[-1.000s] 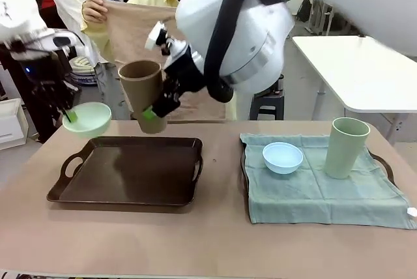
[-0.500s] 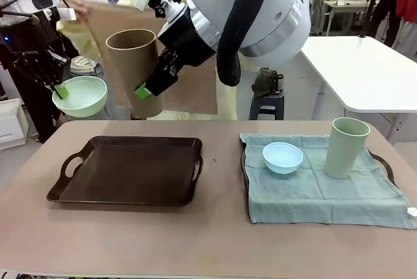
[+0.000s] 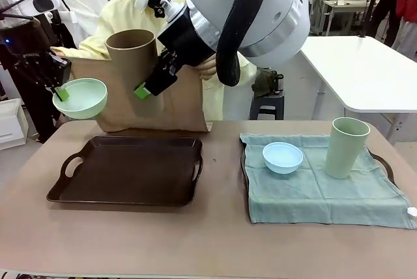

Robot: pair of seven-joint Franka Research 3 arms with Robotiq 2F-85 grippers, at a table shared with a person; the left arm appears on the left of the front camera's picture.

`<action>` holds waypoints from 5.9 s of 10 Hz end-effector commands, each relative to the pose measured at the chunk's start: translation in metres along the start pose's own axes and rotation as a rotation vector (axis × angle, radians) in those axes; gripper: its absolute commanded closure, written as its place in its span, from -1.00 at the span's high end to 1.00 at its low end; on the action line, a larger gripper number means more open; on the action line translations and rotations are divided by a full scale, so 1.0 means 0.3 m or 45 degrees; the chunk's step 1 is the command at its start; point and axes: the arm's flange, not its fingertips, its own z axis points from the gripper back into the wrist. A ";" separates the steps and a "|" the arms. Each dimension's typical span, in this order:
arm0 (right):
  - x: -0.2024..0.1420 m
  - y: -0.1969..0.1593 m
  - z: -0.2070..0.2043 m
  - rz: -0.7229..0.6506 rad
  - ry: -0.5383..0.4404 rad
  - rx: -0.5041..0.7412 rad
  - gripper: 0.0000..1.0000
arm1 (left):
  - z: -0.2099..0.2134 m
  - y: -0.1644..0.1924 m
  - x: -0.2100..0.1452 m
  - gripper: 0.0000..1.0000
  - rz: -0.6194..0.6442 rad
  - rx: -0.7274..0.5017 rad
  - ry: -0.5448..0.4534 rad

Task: Set up a tray with a mat and arrange the tableware.
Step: Pick up the Picnic Bowl and Reusable plastic cup from the Handle tray in front of the human's position and hold them in the air, then place the Picnic Bowl and Reusable plastic cup back onto the Handle tray in front of the human's position.

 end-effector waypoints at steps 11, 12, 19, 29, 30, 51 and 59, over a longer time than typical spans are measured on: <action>0.001 -0.001 -0.001 0.015 -0.003 -0.017 -1.00 | 0.001 0.005 0.002 -1.00 -0.026 -0.001 -0.005; 0.001 -0.001 -0.001 0.015 -0.003 -0.017 -1.00 | 0.001 0.005 0.002 -1.00 -0.026 -0.001 -0.005; 0.001 -0.001 -0.001 0.015 -0.003 -0.017 -1.00 | 0.001 0.005 0.002 -1.00 -0.026 -0.001 -0.005; -0.049 -0.033 -0.030 -0.015 -0.007 0.033 0.64 | 0.000 0.000 0.000 -0.92 -0.001 0.000 0.000; -0.093 -0.058 -0.057 -0.009 -0.039 0.044 0.64 | -0.066 0.020 0.018 -0.92 0.017 -0.023 0.015; -0.614 -0.196 -0.492 -0.013 -0.093 0.204 0.64 | -0.686 0.094 0.018 -0.92 0.110 0.019 0.173; -0.679 -0.219 -0.555 -0.070 -0.120 0.228 0.64 | -0.767 0.075 0.058 -0.92 0.122 -0.063 0.134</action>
